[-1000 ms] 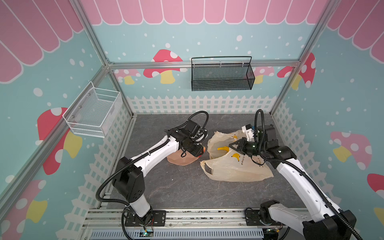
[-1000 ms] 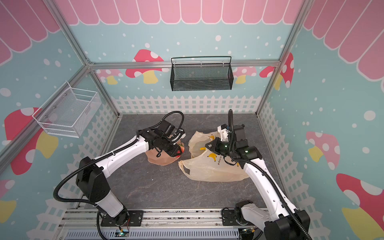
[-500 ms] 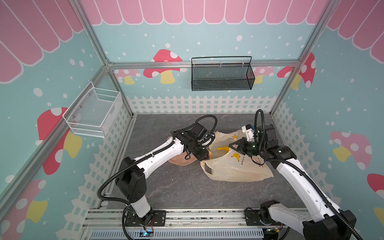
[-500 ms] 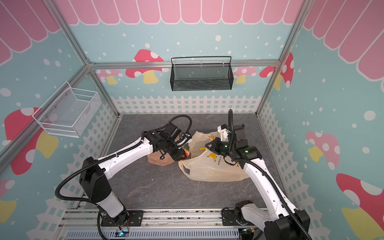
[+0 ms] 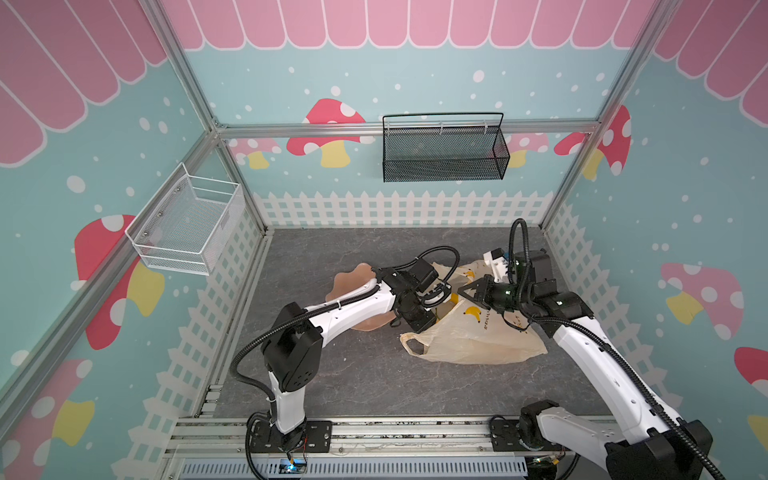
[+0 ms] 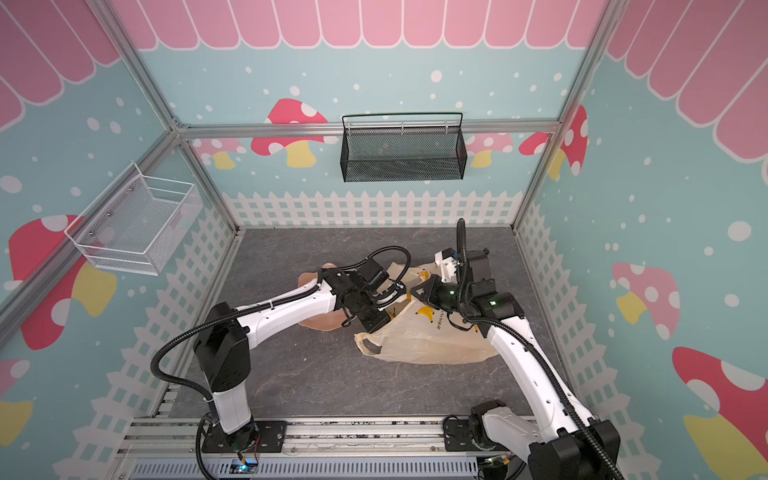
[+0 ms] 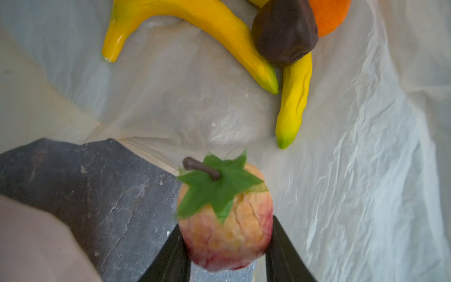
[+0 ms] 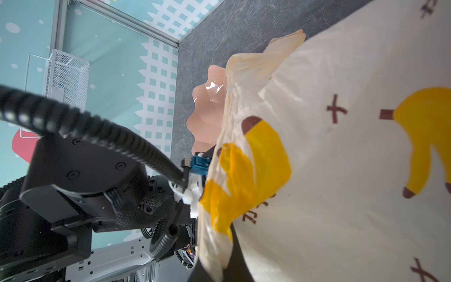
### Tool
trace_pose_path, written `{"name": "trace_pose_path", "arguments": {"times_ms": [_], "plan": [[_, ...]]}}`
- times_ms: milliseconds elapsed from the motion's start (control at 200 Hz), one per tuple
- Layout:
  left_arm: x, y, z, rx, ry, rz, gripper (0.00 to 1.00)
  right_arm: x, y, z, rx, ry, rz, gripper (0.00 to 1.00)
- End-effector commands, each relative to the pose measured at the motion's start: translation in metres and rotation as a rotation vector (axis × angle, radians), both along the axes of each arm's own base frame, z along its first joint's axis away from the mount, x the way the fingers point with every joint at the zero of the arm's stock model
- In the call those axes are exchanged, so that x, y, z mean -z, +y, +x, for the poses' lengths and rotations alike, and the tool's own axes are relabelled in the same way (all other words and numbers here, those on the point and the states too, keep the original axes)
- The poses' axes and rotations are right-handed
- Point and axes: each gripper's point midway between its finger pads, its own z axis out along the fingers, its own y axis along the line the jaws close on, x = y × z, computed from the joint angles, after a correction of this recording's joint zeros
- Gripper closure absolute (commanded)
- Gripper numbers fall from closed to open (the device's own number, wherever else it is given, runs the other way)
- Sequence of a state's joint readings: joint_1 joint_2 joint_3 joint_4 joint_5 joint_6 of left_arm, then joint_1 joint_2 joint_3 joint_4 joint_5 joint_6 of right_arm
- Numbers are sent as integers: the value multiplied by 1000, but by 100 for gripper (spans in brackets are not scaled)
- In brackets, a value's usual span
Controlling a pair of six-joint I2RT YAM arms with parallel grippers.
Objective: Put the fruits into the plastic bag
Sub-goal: 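Carry the strawberry with the left gripper down into the bag mouth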
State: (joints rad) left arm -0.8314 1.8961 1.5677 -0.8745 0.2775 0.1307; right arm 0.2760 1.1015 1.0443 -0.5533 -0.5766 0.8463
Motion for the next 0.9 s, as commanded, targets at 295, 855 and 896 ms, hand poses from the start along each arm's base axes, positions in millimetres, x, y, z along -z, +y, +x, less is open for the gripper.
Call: {"name": "trace_pose_path", "arguments": {"times_ms": [295, 855, 896], "plan": [[-1, -60, 8, -46, 96, -186, 69, -6, 2, -5, -1, -11, 28, 100], [4, -129, 6, -150, 322, -429, 64, -3, 4, -3, -9, -8, 32, 100], [6, -133, 5, -155, 335, -439, 63, -3, 4, -3, -11, -8, 32, 100]]}}
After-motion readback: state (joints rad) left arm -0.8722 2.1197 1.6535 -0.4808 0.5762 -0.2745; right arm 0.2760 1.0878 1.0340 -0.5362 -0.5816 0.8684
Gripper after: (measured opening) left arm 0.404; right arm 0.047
